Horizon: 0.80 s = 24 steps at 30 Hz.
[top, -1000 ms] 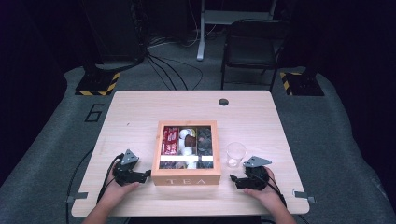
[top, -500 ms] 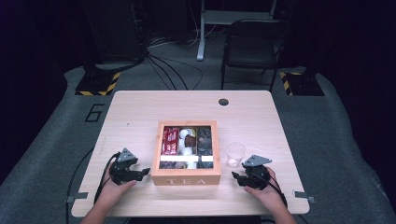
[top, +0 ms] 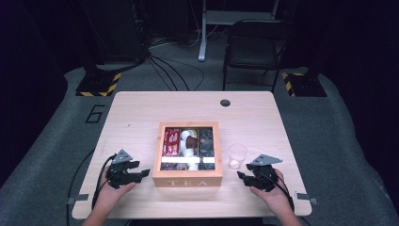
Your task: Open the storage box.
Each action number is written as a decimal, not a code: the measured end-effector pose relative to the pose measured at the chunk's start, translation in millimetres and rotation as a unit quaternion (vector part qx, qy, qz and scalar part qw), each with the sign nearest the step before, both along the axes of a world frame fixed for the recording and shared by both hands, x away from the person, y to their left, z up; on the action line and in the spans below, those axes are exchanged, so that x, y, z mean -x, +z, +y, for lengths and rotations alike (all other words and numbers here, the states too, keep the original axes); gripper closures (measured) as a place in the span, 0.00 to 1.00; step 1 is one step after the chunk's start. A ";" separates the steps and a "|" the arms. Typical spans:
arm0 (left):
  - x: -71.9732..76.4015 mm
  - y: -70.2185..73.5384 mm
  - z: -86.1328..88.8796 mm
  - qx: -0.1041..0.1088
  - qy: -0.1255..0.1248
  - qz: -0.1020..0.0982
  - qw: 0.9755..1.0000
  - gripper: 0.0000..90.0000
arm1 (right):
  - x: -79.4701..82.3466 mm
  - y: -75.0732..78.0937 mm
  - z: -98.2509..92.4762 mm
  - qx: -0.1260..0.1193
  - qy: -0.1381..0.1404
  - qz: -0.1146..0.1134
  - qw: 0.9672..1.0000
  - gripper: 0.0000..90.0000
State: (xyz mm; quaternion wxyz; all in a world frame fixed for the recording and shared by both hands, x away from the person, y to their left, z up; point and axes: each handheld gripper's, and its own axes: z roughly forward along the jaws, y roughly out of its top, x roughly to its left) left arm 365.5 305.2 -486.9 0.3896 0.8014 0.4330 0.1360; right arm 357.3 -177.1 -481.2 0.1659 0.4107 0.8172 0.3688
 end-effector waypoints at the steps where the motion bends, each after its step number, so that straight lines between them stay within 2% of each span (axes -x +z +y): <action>1: 0.4 0.5 -0.1 0.002 0.003 -0.004 1.000 0.43 | 2.2 1.4 0.5 0.000 -0.003 0.000 1.000 0.54; 4: 0.6 2.7 1.5 0.005 0.008 -0.003 1.000 0.44 | 7.7 7.0 2.7 -0.001 -0.005 -0.001 1.000 0.55; 6: 0.5 3.4 2.6 0.013 0.010 -0.001 1.000 0.44 | 11.2 10.6 4.4 -0.004 0.000 -0.005 1.000 0.57; 7: 0.4 3.8 3.2 0.011 0.011 -0.002 1.000 0.44 | 12.7 12.7 5.0 -0.007 0.005 -0.003 1.000 0.58; 9: 0.3 3.9 3.9 0.014 0.010 -0.002 1.000 0.44 | 17.1 15.7 7.1 -0.013 -0.001 -0.009 1.000 0.60; 15: -0.4 3.2 2.8 0.017 0.004 0.005 1.000 0.44 | 27.1 21.1 13.2 -0.046 0.003 -0.032 0.998 0.66; 16: -0.4 2.6 1.7 0.016 0.006 -0.001 1.000 0.44 | 28.8 21.4 14.6 -0.052 0.006 -0.034 0.998 0.68; 18: -0.6 3.0 1.7 0.014 0.001 0.001 1.000 0.44 | 31.4 21.4 18.5 -0.067 0.022 -0.036 0.997 0.70; 21: -1.1 1.5 1.0 0.016 0.005 -0.002 1.000 0.44 | 34.7 19.9 26.6 -0.056 0.045 -0.044 0.996 0.75; 24: -1.6 0.7 0.8 0.014 0.003 -0.003 1.000 0.44 | 36.3 15.9 34.3 -0.044 0.065 -0.038 0.996 0.83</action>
